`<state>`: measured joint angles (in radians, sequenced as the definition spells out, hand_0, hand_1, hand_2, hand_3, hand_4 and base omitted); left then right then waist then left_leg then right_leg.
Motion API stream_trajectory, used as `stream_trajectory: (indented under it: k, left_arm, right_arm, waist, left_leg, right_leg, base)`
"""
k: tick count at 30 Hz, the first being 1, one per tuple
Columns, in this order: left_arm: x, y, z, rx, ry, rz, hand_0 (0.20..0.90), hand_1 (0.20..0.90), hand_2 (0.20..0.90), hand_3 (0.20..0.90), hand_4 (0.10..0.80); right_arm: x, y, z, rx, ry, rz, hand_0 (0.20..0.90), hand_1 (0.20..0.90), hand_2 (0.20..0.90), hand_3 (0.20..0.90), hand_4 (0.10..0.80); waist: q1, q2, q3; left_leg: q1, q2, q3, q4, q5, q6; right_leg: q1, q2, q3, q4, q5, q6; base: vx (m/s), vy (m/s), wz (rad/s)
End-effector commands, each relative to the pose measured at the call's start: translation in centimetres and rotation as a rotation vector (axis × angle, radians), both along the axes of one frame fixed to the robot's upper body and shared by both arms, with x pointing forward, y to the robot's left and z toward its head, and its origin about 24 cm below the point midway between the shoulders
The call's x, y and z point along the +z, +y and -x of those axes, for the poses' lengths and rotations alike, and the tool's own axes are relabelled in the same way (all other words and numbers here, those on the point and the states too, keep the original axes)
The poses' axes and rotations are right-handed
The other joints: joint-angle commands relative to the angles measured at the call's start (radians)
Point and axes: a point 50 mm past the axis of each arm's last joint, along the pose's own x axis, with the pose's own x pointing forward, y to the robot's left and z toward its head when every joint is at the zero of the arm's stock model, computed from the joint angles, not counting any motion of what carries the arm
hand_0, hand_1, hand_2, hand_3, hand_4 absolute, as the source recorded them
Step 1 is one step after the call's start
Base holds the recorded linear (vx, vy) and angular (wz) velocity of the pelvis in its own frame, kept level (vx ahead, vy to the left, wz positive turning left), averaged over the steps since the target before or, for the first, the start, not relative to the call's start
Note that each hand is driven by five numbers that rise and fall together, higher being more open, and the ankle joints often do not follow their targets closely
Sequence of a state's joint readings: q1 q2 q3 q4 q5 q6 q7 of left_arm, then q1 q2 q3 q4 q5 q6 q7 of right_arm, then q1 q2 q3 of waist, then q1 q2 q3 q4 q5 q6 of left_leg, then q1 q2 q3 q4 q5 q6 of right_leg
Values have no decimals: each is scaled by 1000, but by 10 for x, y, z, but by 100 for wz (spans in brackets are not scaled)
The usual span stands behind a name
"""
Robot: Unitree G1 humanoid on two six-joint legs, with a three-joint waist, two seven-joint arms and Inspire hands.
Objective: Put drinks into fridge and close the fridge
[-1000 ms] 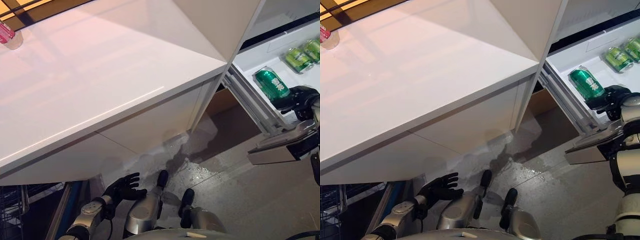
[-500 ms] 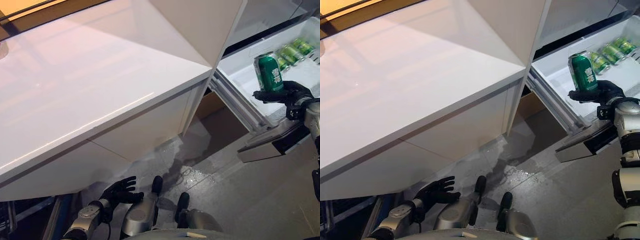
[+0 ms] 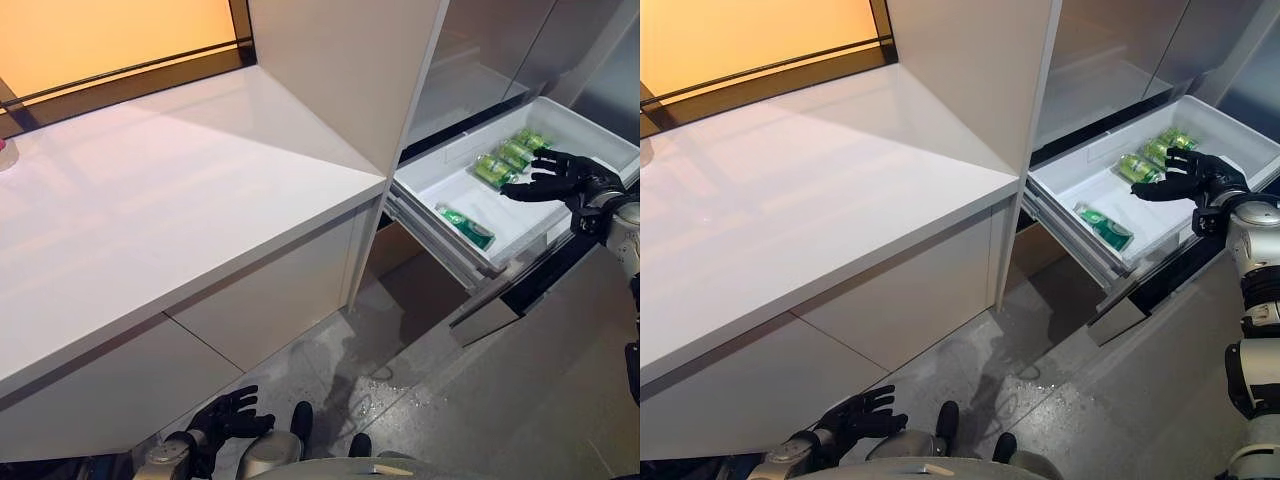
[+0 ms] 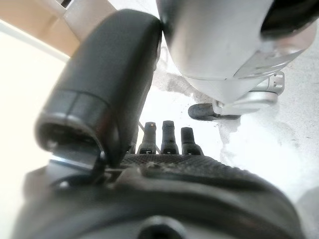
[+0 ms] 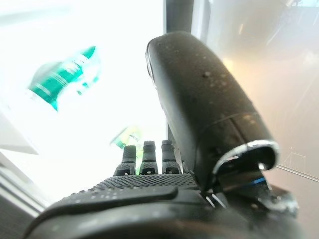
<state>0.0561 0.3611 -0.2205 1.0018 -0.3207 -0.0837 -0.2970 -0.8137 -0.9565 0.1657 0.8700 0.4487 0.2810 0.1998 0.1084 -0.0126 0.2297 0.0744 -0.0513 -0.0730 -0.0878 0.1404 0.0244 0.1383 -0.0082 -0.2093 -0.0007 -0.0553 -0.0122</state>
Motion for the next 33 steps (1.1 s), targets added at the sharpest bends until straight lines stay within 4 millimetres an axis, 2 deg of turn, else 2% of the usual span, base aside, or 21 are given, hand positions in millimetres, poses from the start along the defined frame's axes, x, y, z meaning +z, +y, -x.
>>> stream_trajectory:
  k: [1, 7, 11, 12, 14, 20, 26, 33]
  left_arm:
    - [-4, -3, 12, -29, 36, -3, 900, 900, 900, 900, 800]
    - [-4, -1, 13, 0, 30, -1, 900, 900, 900, 900, 800]
    - [-5, 3, 19, 17, 43, -20, 900, 900, 900, 900, 800]
    - [-6, 5, 24, 32, 50, -26, 900, 900, 900, 900, 800]
    - [-7, 6, 28, 50, 59, -26, 900, 900, 900, 900, 800]
    - [-10, 4, 32, 40, 73, -15, 900, 900, 900, 900, 800]
    - [-9, 2, 25, 19, 62, -10, 900, 900, 900, 900, 800]
    - [-8, -3, 13, -1, 52, -24, 900, 900, 900, 900, 800]
  right_arm:
    - [39, -4, -1, -16, -132, 97, 900, 900, 900, 900, 800]
    - [50, 0, -7, -26, -199, 93, 900, 900, 900, 900, 800]
    - [71, 10, -7, -58, -412, 22, 900, 900, 900, 900, 800]
    - [82, 16, -6, -72, -529, -15, 900, 900, 900, 900, 800]
    - [95, 21, -3, -84, -653, -63, 900, 900, 900, 900, 800]
    - [122, 25, 13, -102, -899, -141, 900, 900, 900, 900, 800]
    - [121, 23, 23, -152, -969, -143, 900, 900, 900, 900, 800]
    - [98, 15, 28, -221, -918, -133, 900, 900, 900, 900, 800]
  waist:
    - [39, -26, -60]
    - [48, -24, -41]
    - [47, -24, -47]
    - [41, -23, -54]
    - [34, -22, -65]
    - [8, -18, -99]
    - [-24, -19, -130]
    - [-78, -11, -155]
  left_leg:
    - [-8, -35, 56, 104, -207, -5]
    - [-9, -32, 55, 87, -197, -3]
    - [-6, -30, 58, 78, -195, -5]
    - [0, -29, 61, 75, -198, -5]
    - [6, -30, 64, 69, -201, -5]
    - [21, -29, 78, 54, -208, -8]
    - [28, -27, 100, 55, -219, -7]
    - [33, -21, 143, 73, -232, -1]
  right_leg:
    - [-66, -27, -18, 63, -29, 53]
    - [-70, -24, -24, 58, -24, 51]
    - [-69, -27, -32, 57, -25, 53]
    - [-67, -26, -33, 54, -27, 53]
    - [-63, -25, -30, 49, -28, 54]
    - [-56, -21, -15, 40, -36, 56]
    - [-60, -16, 18, 38, -38, 58]
    - [-70, -10, 66, 48, -39, 57]
  base:
    - [-13, 20, 3]
    - [-17, 33, 5]
    - [5, 24, 7]
    - [0, 0, 0]
    - [0, 0, 0]
    - [0, 0, 0]
    - [-36, -23, -15]
    - [-40, -22, -29]
